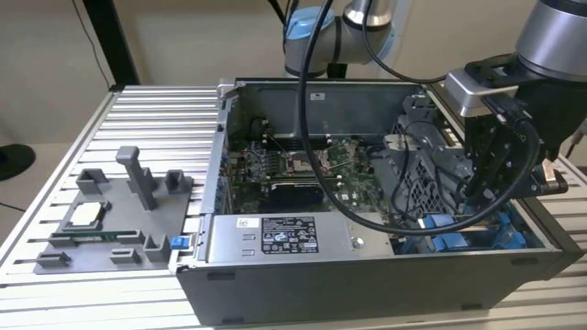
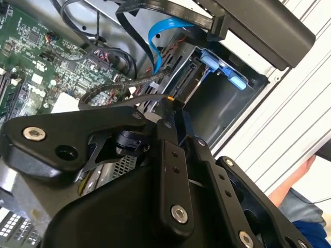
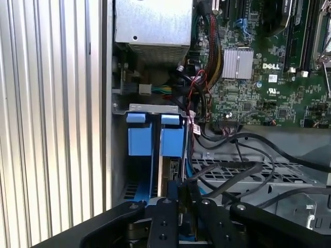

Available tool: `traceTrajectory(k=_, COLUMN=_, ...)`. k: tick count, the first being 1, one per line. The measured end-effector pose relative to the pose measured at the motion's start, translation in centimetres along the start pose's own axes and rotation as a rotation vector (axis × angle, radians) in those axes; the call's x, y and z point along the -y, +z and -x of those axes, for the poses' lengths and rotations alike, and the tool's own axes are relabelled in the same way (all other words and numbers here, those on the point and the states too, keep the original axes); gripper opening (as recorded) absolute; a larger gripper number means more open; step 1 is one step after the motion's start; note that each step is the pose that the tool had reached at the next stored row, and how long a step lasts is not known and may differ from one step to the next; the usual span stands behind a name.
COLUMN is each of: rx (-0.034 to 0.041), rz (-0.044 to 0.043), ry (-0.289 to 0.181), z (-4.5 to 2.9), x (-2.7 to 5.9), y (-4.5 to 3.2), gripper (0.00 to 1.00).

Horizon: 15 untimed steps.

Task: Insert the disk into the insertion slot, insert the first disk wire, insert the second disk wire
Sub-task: 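Insert the first disk wire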

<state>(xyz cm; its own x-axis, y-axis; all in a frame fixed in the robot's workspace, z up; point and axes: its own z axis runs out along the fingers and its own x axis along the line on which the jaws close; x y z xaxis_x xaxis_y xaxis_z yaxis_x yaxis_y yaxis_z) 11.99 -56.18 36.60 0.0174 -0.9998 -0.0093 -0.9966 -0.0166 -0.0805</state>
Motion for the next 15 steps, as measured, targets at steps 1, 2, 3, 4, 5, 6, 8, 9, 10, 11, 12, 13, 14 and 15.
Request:
traceTrajectory(k=1, rx=-0.0009, rz=0.0, ry=0.0, z=0.0, x=0.01, y=0.03, gripper=0.0)
traceTrajectory(k=2, rx=-0.0023, rz=0.0001, ry=0.0, z=0.0, x=0.02, y=0.07, gripper=0.0)
traceTrajectory(k=3, rx=-0.0039, rz=0.0004, ry=0.0, z=0.0, x=0.02, y=0.12, gripper=0.0)
traceTrajectory(k=4, rx=-0.0044, rz=0.0004, ry=0.0, z=0.0, x=0.03, y=0.21, gripper=0.0)
traceTrajectory(k=5, rx=-0.0043, rz=0.0005, ry=0.0, z=-0.01, x=0.07, y=0.3, gripper=0.0)
traceTrajectory(k=6, rx=-0.0046, rz=0.0005, ry=-0.001, z=-0.01, x=0.17, y=0.36, gripper=0.0)
traceTrajectory(k=8, rx=-0.0047, rz=0.0005, ry=0.0, z=-0.03, x=0.5, y=0.52, gripper=0.0)
traceTrajectory(k=9, rx=-0.0046, rz=0.0006, ry=0.0, z=-0.04, x=0.7, y=0.6, gripper=0.0)
traceTrajectory(k=10, rx=-0.0046, rz=0.0016, ry=0.0, z=-0.05, x=0.91, y=0.67, gripper=0.0)
traceTrajectory(k=11, rx=-0.0045, rz=0.0046, ry=0.0, z=-0.08, x=1.16, y=0.73, gripper=0.0)
traceTrajectory(k=12, rx=-0.0044, rz=0.0085, ry=0.0, z=-0.12, x=1.44, y=0.8, gripper=0.0)
traceTrajectory(k=13, rx=-0.0044, rz=0.0126, ry=0.0, z=-0.15, x=1.74, y=0.87, gripper=0.0)
traceTrajectory(k=14, rx=-0.0043, rz=0.0158, ry=0.0, z=-0.18, x=1.99, y=0.92, gripper=0.0)
traceTrajectory(k=15, rx=-0.0042, rz=0.0186, ry=0.0, z=-0.21, x=2.22, y=0.97, gripper=0.0)
